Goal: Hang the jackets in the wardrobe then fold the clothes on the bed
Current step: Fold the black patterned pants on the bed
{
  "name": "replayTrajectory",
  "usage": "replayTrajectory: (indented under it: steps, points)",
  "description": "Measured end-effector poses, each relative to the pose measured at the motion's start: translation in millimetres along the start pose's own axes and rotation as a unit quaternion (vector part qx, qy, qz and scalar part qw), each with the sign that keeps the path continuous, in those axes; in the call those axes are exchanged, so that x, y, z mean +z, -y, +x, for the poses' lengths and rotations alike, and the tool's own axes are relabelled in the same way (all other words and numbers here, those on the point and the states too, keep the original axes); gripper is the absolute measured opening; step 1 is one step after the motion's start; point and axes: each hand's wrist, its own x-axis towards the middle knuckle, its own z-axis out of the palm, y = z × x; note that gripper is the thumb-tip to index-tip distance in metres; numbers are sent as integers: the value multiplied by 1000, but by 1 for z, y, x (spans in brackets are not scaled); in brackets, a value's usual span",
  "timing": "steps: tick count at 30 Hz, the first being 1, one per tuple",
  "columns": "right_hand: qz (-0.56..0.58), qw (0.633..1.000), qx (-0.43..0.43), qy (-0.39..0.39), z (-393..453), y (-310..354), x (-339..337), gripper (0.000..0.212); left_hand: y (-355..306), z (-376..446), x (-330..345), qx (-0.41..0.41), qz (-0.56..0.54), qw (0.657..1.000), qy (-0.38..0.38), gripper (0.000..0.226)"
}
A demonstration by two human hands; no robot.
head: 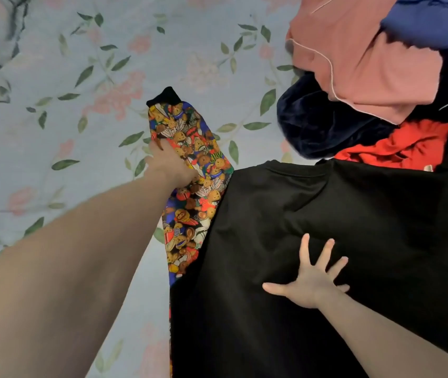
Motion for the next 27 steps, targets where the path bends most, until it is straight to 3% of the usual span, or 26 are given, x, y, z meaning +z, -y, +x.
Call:
replayTrajectory:
  steps: [1,3,7,12,14,16,18,21,24,26,27]
  points:
    - [0,1000,7,-9,2,3,2,158,8,7,5,-61,-34,997,16,126]
    - [-8,999,19,-43,3,7,10,159,24,13,17,-108,-49,992,46,135]
    - [-25,995,19,-99,8,7,22,158,40,25,35,-120,-68,990,34,131]
    - [-36,993,20,-106,12,6,25,158,57,54,48,-135,-149,978,49,152]
    - [-34,994,21,-104,12,5,25,158,66,67,58,-135,-247,960,11,123]
    - [-26,995,17,-99,11,4,24,158,51,40,37,-125,-391,911,-25,62]
    - [-16,996,13,-92,12,2,21,158,23,11,12,-88,-488,868,-38,16]
    - [-2,997,0,-73,4,-3,10,153,-7,-21,-18,-2,-550,833,-61,18]
    - [69,996,-43,-34,-7,-20,-14,141,-23,-60,-43,117,-498,855,-84,21]
    - [194,978,-66,-22,-22,-37,-42,123,-27,-91,-56,227,-433,867,-98,10]
    - [271,960,-68,-25,-31,-46,-56,107,-28,-108,-62,299,-385,865,-117,16]
